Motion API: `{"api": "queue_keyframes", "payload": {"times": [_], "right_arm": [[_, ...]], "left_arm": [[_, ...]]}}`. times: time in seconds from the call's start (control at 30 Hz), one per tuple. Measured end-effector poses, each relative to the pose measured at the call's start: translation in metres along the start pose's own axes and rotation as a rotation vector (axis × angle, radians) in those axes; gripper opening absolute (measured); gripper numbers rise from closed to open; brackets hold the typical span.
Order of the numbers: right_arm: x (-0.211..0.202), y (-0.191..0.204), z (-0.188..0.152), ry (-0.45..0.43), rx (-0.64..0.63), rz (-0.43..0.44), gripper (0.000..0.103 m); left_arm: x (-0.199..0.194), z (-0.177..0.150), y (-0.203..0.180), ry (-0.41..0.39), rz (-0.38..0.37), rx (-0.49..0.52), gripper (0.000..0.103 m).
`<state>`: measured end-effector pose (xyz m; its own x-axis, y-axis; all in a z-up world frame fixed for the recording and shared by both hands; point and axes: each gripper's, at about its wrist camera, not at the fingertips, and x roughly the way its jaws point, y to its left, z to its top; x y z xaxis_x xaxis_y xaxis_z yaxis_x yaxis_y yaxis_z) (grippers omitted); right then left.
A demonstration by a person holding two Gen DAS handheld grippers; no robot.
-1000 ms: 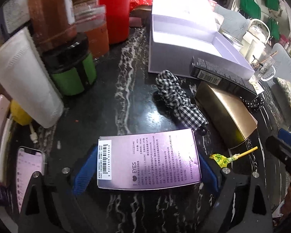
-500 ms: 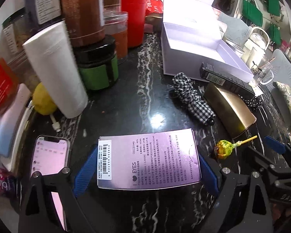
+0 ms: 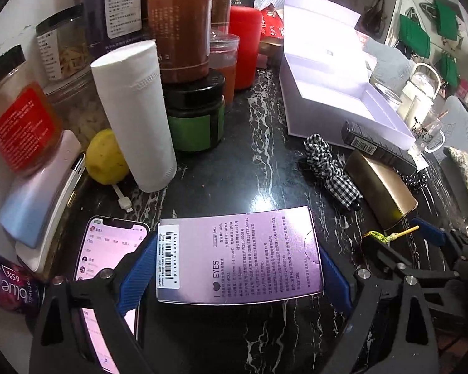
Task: Organize rigid objects
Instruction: 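Grasp the pink card package with the left gripper while the right gripper grasps the green lollipop, then carry the card package and lollipop with both grippers over the lavender box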
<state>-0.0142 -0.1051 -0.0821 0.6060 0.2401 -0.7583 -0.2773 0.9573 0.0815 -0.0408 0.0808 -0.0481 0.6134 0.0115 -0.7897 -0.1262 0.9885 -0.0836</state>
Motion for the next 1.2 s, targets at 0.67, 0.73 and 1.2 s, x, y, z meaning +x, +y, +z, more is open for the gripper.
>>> {"api": "queue_keyframes", "payload": {"times": [0.67,0.73,1.2], "right_arm": [[0.007,-0.001,-0.004,0.026,-0.033,0.019,0.043],[0.004,-0.004,-0.006,0.025,-0.019,0.04,0.042],[-0.04,-0.044,0.0,-0.039,0.023,0.035,0.042]], "left_arm": [[0.0,0.003,-0.004,-0.001,-0.009,0.003,0.094],[0.0,0.004,-0.009,-0.004,-0.008,0.01,0.094],[-0.001,0.031,-0.067,-0.033,-0.091,0.091,0.094]]}}
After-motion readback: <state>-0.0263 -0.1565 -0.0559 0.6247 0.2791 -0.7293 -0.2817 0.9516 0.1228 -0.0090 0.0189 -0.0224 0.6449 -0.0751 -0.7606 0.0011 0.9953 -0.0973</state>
